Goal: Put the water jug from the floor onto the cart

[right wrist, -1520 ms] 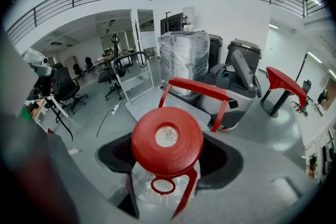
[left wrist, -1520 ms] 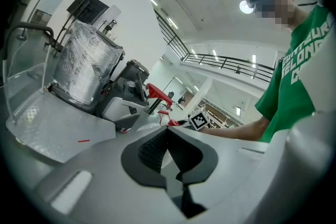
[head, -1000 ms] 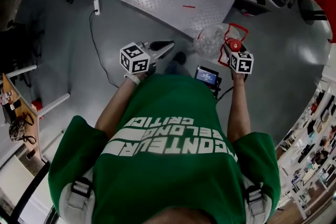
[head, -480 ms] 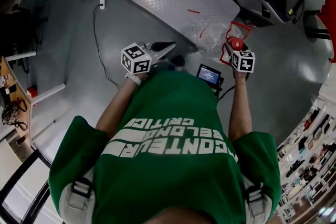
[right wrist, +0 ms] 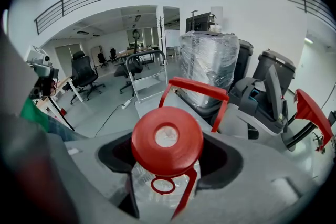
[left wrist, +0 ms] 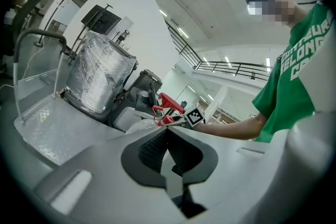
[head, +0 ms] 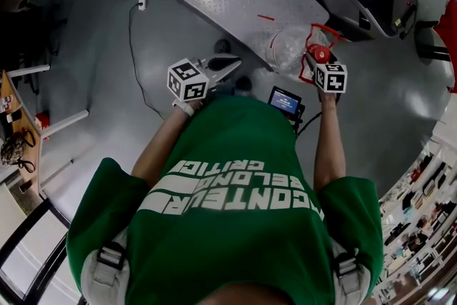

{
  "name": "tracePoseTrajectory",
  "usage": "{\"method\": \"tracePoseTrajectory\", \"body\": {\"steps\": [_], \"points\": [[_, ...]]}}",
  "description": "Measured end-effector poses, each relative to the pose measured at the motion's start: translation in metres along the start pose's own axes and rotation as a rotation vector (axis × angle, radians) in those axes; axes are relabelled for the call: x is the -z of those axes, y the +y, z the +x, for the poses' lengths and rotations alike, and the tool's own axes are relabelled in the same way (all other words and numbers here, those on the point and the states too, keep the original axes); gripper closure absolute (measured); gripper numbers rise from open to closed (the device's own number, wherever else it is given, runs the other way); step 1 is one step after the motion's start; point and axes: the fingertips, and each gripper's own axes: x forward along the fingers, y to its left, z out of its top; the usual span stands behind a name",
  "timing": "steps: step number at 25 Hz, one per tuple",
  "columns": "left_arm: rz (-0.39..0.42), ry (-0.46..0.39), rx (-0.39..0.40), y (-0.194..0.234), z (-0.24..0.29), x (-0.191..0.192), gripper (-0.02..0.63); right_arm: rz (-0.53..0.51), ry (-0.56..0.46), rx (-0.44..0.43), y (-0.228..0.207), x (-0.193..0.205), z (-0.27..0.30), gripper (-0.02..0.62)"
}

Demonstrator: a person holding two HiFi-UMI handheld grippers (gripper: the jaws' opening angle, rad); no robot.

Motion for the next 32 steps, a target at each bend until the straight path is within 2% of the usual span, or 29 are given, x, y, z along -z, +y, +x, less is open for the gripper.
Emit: {"method": "tracePoseTrajectory", "body": {"steps": [18,32], "points": [[-0.026,-0.022,-0.032,0.02,-0.01,-0.013,0.597,-0.04,0.025,-0.032,0.005,-0.025,0.027,0.291],[-0.053,0.009,-0.014,0.05,-0.006,-0.025,0.597,-0.05,0.053,-0.035,0.001,-0.048,0.061,0.291]]}}
